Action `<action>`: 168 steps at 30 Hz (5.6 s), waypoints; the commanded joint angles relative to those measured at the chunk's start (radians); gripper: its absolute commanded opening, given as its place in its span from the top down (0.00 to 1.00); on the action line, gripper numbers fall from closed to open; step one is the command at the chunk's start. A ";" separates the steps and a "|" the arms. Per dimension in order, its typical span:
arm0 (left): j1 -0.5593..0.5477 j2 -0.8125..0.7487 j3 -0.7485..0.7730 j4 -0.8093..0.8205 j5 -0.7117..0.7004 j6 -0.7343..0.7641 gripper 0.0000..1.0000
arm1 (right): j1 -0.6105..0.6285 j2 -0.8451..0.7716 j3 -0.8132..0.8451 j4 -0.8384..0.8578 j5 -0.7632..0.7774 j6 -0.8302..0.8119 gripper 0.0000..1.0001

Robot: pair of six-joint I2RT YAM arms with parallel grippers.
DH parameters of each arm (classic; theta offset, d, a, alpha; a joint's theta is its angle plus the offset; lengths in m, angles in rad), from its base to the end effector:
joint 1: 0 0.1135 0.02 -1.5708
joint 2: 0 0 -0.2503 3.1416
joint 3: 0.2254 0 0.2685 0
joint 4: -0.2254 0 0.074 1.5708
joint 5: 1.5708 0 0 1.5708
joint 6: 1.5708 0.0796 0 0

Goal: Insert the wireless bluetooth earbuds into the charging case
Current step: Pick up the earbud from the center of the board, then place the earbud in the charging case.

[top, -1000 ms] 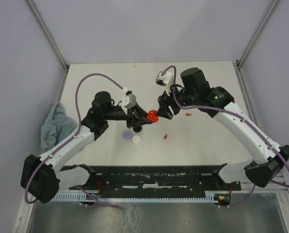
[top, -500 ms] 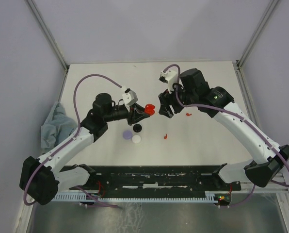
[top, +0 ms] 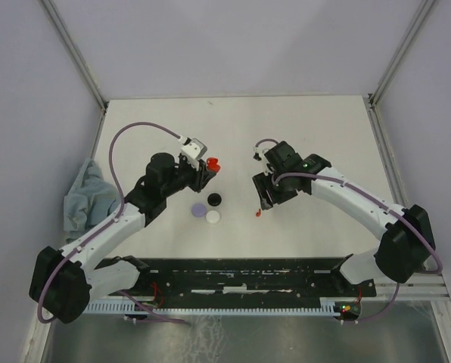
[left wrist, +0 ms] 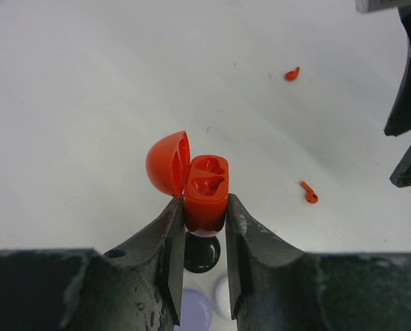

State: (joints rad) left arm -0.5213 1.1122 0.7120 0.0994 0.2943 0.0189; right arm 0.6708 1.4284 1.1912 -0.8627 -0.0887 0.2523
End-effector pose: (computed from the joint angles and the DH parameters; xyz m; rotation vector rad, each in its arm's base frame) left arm 0.2634 -0.1779 0.2467 0.7047 1.7700 -0.6187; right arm 0.2482 0.2060 0.2215 -0.5957 2.6654 0.4003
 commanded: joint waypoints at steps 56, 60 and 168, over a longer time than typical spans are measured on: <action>0.009 -0.159 -0.070 0.142 -0.337 0.005 0.97 | 0.081 0.568 0.327 0.016 -0.237 -0.696 0.33; 0.014 -0.172 -0.081 0.155 -0.351 0.003 0.97 | 0.082 0.605 0.340 0.006 -0.232 -0.752 0.33; 0.031 -0.201 -0.287 1.019 0.268 -0.196 0.97 | 0.158 -0.210 -0.069 1.103 -0.266 0.275 0.85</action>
State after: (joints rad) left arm -0.4919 0.9070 0.3782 1.0183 0.5777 -0.1017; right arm 0.8230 1.2240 1.1297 0.1318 -0.3172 0.4835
